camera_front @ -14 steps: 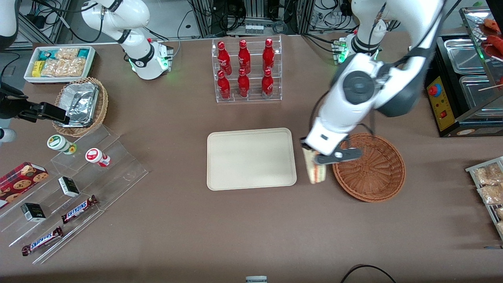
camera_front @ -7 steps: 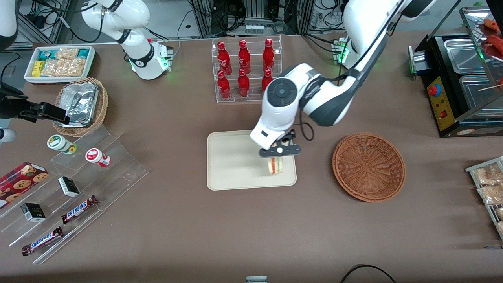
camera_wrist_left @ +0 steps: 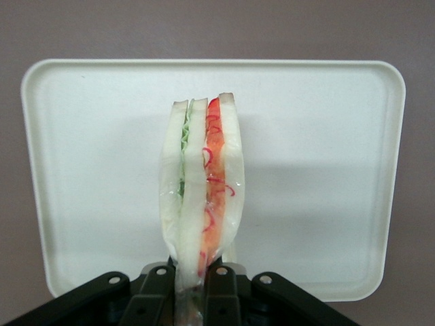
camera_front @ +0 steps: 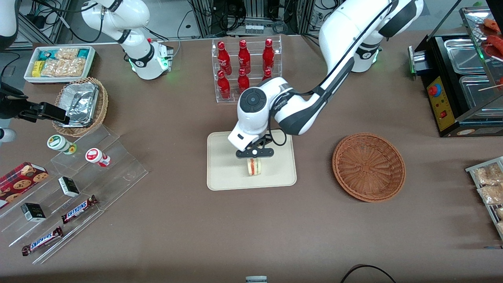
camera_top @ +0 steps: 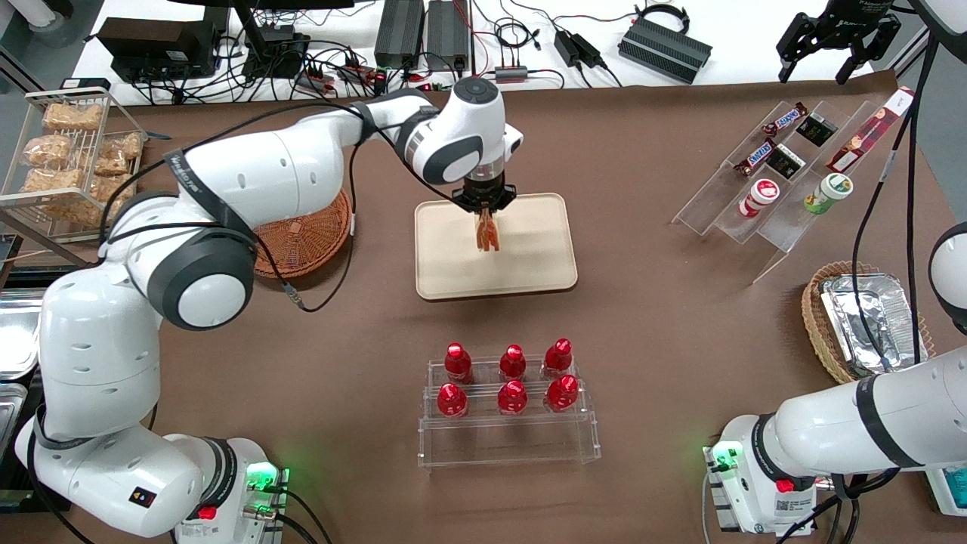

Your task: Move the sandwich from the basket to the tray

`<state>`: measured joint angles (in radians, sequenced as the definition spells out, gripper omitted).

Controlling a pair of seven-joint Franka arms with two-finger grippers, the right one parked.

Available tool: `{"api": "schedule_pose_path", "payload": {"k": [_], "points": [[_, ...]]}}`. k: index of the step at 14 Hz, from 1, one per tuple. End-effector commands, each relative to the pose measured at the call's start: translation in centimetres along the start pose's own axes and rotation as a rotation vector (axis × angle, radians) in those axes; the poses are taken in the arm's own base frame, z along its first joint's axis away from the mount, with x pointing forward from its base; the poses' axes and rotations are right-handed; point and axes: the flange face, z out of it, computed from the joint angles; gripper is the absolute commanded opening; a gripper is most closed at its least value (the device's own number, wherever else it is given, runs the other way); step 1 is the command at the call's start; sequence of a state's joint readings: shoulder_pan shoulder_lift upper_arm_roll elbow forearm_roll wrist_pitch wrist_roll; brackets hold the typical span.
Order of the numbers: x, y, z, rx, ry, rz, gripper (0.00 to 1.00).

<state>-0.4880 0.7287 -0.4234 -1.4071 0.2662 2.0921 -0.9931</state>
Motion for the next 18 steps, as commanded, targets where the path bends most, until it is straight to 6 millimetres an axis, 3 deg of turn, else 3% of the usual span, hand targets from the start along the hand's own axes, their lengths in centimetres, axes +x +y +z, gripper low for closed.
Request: {"api": "schedule_pose_path", "payload": {"k": [1, 4, 10, 11, 12, 13, 15, 18], "points": [[-0.1, 1.3, 1.7, 0.003, 0.033, -0.002, 0.00], [-1.0, 1.9, 3.3, 0.017, 0.021, 0.012, 0.00], [-0.7, 1.8, 5.4, 0.022, 0.037, 0.019, 0.03], [-0.7, 1.9, 5.4, 0.020, 0.037, 0.020, 0.38], [-0.7, 1.9, 5.3, 0.020, 0.040, 0.020, 0.89], [-0.7, 1.9, 5.0, 0.018, 0.042, 0.018, 0.99], [-0.6, 1.8, 4.2, 0.018, 0.049, -0.001, 0.99], [1.2, 0.1, 0.5, 0.027, 0.063, -0.039, 0.99]]}}
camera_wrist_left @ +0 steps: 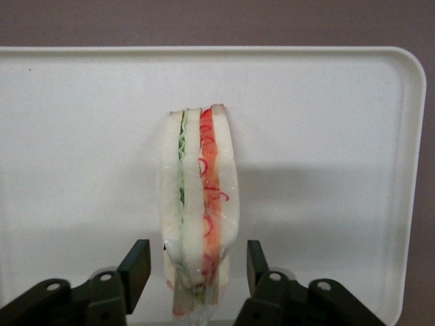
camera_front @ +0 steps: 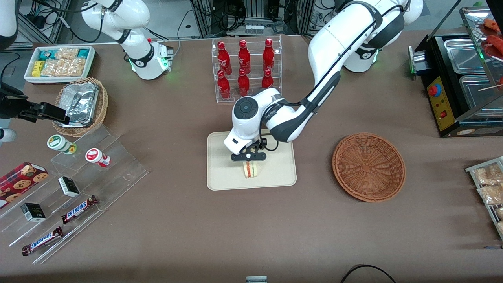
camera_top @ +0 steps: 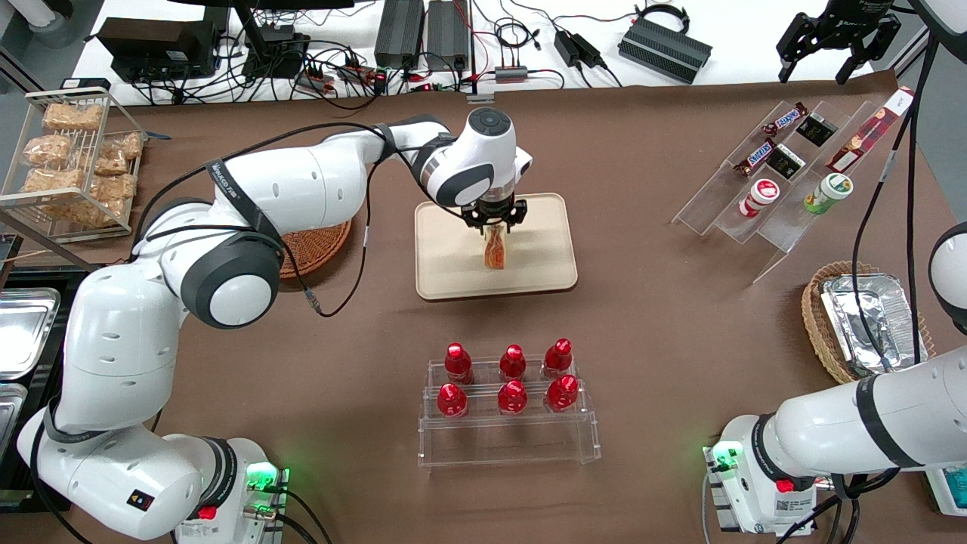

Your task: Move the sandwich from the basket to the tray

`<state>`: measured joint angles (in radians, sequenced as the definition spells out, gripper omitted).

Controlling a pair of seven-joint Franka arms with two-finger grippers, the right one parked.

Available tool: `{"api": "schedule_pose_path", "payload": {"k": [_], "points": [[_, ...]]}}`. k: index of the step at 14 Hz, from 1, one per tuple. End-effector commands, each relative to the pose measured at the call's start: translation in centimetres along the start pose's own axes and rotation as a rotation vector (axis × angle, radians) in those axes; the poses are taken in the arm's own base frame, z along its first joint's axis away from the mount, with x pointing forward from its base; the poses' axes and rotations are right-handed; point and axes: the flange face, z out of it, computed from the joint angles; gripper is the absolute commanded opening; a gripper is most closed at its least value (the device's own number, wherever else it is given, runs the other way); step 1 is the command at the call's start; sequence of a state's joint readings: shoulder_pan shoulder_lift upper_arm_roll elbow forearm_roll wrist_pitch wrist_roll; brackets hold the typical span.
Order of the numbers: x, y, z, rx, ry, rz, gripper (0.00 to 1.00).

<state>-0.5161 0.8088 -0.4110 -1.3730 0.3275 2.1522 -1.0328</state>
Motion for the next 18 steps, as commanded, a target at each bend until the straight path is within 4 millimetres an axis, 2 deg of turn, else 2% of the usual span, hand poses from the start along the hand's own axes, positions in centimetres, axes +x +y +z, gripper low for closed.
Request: {"api": "schedule_pose_path", "payload": {"k": [1, 3, 5, 8, 10, 13, 18], "points": [[1.2, -1.3, -5.2, 0.033, 0.036, -0.045, 0.99], [2.1, -2.7, -10.5, 0.012, 0.057, -0.088, 0.99], [3.9, -6.5, -15.6, 0.052, 0.063, -0.144, 0.99], [6.1, -12.7, -21.6, 0.105, 0.078, -0.223, 0.99], [7.6, -18.5, -23.5, 0.100, 0.036, -0.197, 0.99], [7.9, -25.8, -26.1, 0.093, 0.021, -0.143, 0.99], [7.7, -36.0, -29.7, 0.081, 0.022, -0.053, 0.99]]}}
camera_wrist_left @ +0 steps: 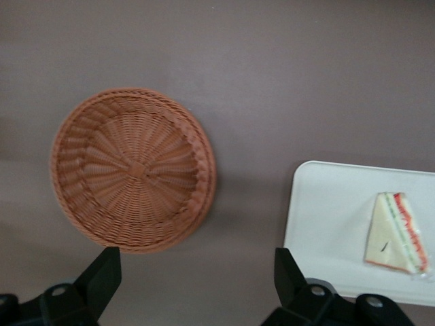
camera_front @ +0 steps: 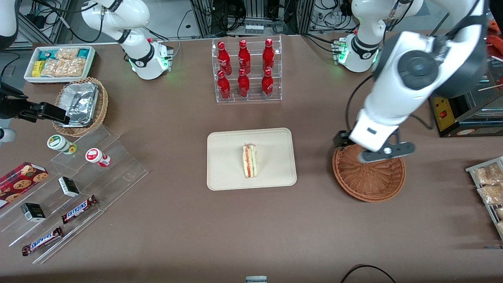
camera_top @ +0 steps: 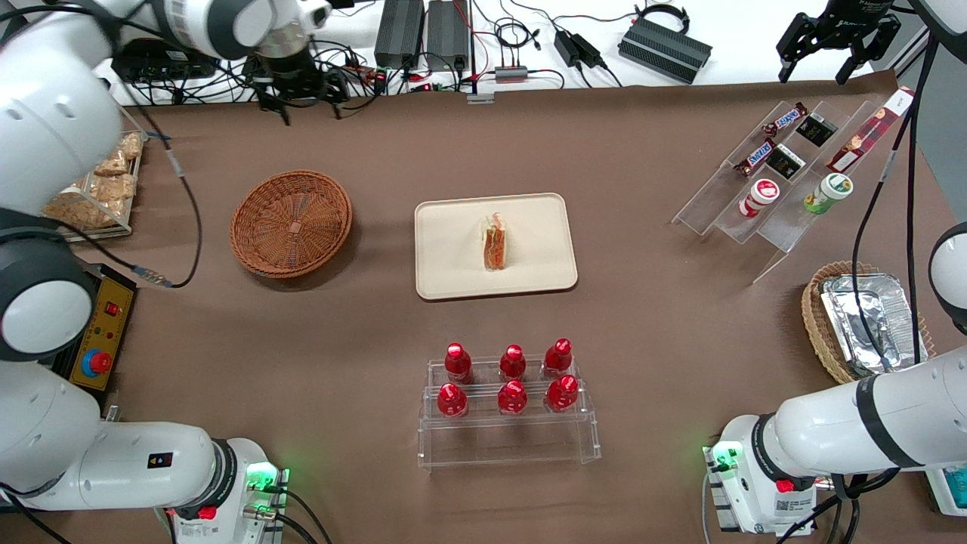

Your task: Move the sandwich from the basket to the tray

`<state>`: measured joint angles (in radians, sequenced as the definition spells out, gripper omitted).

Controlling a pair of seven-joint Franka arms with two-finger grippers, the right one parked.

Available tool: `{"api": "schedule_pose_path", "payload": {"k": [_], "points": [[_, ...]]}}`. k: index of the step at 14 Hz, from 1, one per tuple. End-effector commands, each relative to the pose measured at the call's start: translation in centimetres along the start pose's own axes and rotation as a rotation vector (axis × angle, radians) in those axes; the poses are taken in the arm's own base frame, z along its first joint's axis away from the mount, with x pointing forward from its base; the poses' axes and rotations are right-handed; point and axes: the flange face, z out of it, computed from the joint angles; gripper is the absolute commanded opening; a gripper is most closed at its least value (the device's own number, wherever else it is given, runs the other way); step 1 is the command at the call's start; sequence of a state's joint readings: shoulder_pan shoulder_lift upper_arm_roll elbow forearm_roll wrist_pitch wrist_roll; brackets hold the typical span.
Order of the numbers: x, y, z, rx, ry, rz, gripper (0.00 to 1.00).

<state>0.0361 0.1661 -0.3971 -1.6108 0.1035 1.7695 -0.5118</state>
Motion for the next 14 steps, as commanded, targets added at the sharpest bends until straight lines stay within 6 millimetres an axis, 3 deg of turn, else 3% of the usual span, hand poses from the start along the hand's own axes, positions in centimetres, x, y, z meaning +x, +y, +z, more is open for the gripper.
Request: {"api": "schedule_pose_path", "payload": {"k": [1, 2, 5, 7, 14], "points": [[-1.9, -4.5, -1.7, 0.011, 0.005, 0.045, 0.99], [-1.8, -5.7, -2.0, 0.023, -0.007, 0.060, 0.99], [-1.2, -12.2, -4.4, 0.030, -0.001, 0.093, 0.99], [-1.1, -14.5, -5.1, 0.024, -0.012, 0.129, 0.99], [1.1, -15.1, -7.7, -0.002, 0.019, 0.108, 0.99]]}}
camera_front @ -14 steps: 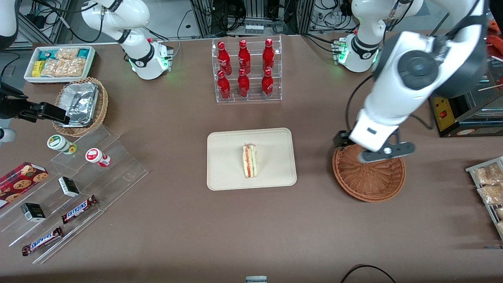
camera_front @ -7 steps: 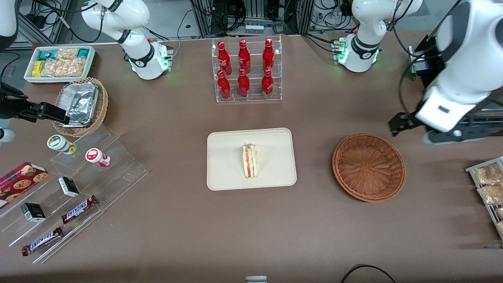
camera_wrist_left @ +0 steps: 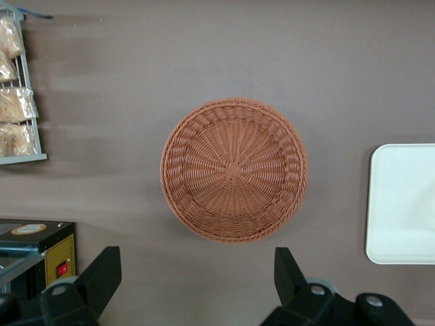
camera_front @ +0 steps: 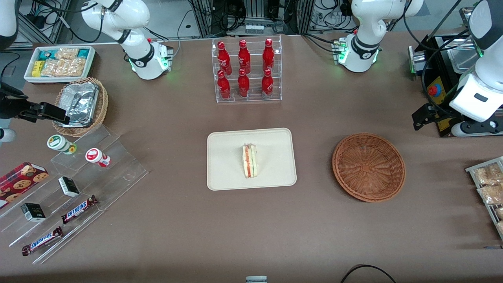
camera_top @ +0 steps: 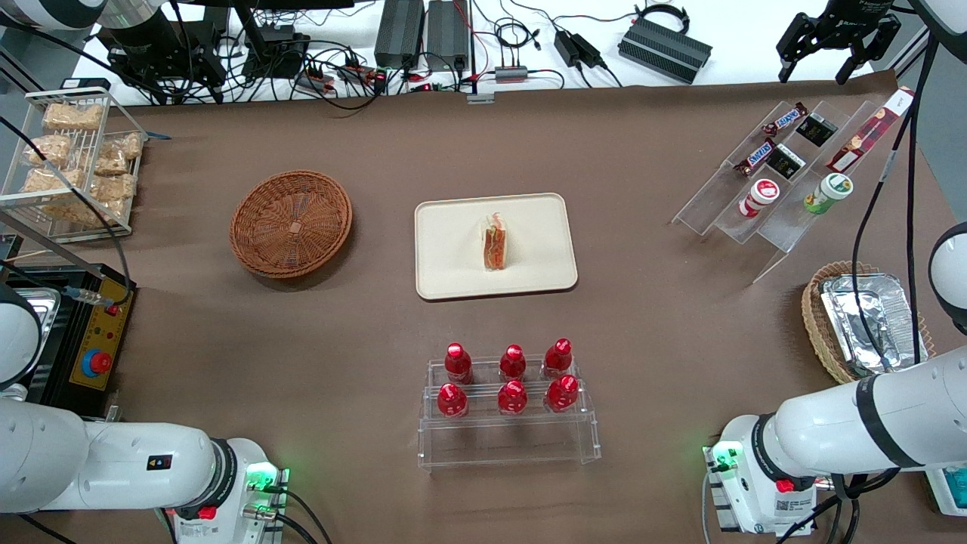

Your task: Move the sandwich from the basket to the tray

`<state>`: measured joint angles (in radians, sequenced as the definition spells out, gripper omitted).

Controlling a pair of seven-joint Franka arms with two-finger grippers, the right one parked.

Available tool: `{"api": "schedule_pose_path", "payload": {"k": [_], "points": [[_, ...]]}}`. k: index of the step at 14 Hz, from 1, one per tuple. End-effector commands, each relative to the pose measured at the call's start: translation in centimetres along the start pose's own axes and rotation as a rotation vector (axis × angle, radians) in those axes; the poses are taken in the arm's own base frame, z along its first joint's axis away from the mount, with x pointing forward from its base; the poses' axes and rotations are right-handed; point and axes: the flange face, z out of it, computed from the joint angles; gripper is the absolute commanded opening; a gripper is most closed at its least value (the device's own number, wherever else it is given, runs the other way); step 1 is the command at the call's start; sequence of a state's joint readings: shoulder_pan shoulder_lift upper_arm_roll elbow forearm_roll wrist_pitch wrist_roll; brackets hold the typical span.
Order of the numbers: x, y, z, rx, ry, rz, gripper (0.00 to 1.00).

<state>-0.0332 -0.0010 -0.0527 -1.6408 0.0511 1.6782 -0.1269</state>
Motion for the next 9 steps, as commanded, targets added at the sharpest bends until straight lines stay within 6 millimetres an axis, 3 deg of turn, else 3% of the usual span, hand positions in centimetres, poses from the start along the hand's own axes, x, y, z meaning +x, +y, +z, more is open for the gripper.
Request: {"api": "schedule_pose_path", "payload": {"k": [1, 4, 9], "points": [[0.7, -0.1, -1.6, -0.018, -0.016, 0.010, 0.99], [0.9, -1.9, -1.4, -0.027, -0.026, -0.020, 0.99], [0.5, -2.3, -1.7, -0.029, -0.041, 0.003, 0.99]]}}
